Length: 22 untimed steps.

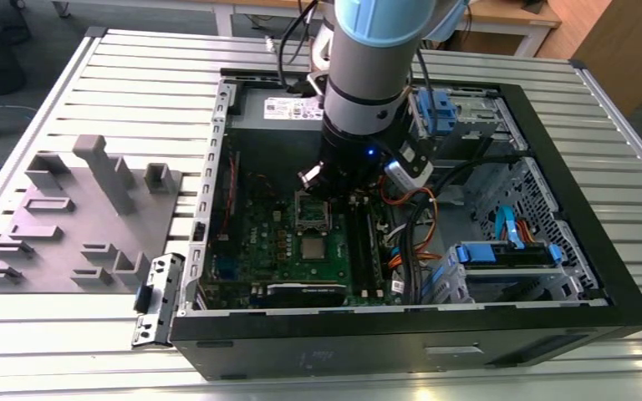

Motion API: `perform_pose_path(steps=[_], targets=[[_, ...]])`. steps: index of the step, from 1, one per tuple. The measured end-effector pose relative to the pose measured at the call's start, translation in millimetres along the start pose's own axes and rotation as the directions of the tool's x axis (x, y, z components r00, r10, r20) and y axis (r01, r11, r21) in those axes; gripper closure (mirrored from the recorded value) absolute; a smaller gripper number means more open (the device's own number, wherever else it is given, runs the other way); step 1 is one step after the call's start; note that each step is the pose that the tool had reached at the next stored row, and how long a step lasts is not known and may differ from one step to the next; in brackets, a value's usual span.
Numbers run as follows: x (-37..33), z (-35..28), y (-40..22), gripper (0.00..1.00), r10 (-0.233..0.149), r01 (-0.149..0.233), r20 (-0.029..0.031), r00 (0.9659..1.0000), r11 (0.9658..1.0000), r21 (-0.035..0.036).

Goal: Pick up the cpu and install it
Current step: 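Close the cpu cover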

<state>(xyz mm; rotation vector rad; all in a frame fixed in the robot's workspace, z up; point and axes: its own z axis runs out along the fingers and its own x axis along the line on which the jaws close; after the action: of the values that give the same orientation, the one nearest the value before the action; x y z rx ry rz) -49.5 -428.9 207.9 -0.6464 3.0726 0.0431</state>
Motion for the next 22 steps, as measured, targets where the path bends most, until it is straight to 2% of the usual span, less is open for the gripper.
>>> perform_pose_path(steps=[11,15,22], targets=[[1.5,3.3,0.6,0.89,0.0,0.0,0.0009,1.0,1.0,0.0004],[4.3,3.3,1.8,0.89,0.0,0.0,0.0034,1.0,1.0,0.0015],[5.1,1.2,1.3,0.89,0.0,0.0,0.0035,1.0,1.0,0.0016]])
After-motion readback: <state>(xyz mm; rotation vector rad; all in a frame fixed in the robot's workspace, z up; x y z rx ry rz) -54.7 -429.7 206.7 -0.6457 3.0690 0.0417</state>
